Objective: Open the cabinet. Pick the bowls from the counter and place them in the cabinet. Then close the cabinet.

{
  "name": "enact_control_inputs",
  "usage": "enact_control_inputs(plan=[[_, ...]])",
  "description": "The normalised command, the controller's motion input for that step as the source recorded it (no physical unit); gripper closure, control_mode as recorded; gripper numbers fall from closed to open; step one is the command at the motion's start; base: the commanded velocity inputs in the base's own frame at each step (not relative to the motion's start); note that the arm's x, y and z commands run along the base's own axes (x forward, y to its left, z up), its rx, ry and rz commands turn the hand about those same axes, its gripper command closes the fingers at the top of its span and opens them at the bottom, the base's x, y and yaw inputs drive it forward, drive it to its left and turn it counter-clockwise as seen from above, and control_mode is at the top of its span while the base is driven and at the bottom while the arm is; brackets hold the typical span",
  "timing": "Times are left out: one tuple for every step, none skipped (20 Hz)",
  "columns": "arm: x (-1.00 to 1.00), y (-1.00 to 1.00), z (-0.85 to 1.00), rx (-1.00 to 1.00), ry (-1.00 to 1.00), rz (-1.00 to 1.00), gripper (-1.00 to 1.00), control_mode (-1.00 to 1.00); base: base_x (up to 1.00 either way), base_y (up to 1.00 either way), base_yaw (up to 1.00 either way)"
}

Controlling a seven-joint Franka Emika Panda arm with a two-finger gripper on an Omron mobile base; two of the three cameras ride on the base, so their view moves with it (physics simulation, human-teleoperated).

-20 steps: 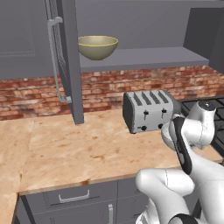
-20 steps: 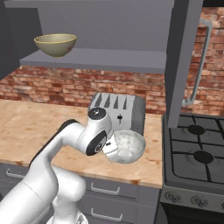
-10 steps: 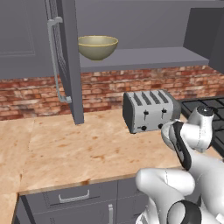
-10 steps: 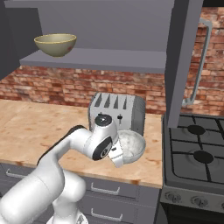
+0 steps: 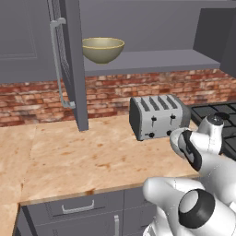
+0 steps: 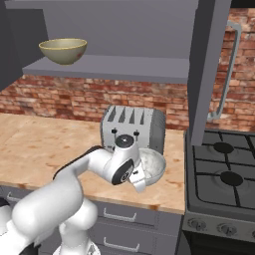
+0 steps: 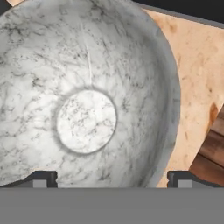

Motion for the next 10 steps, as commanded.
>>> enact_control_inputs(plan=[[0.0,0.0,-0.16,0.0,0.04,0.0,-1.0,-1.0,0.0,0.0,0.0],[0.0,0.0,-0.21,0.0,0.04,0.0,-1.0,-1.0,0.0,0.0,0.0],[0.0,0.0,-0.21,0.0,0.02,0.0,-1.0,-1.0,0.0,0.0,0.0],[0.0,0.0,-0.24,0.0,0.02,0.0,-1.0,-1.0,0.0,0.0,0.0],[0.0,0.0,-0.24,0.0,0.02,0.0,-1.0,-1.0,0.0,0.0,0.0],[0.0,0.0,-0.25,0.0,0.01,0.0,-1.0,-1.0,0.0,0.0,0.0],[0.0,0.0,-0.26,0.0,0.01,-0.01,1.0,-1.0,0.0,0.0,0.0],[0.0,0.0,-0.26,0.0,0.02,-0.01,1.0,-1.0,0.0,0.0,0.0],[0.06,0.0,-0.21,0.0,0.02,-0.02,1.0,-1.0,0.0,0.0,0.0],[0.09,0.0,-0.19,0.0,0.01,-0.03,1.0,-1.0,0.0,0.0,0.0]])
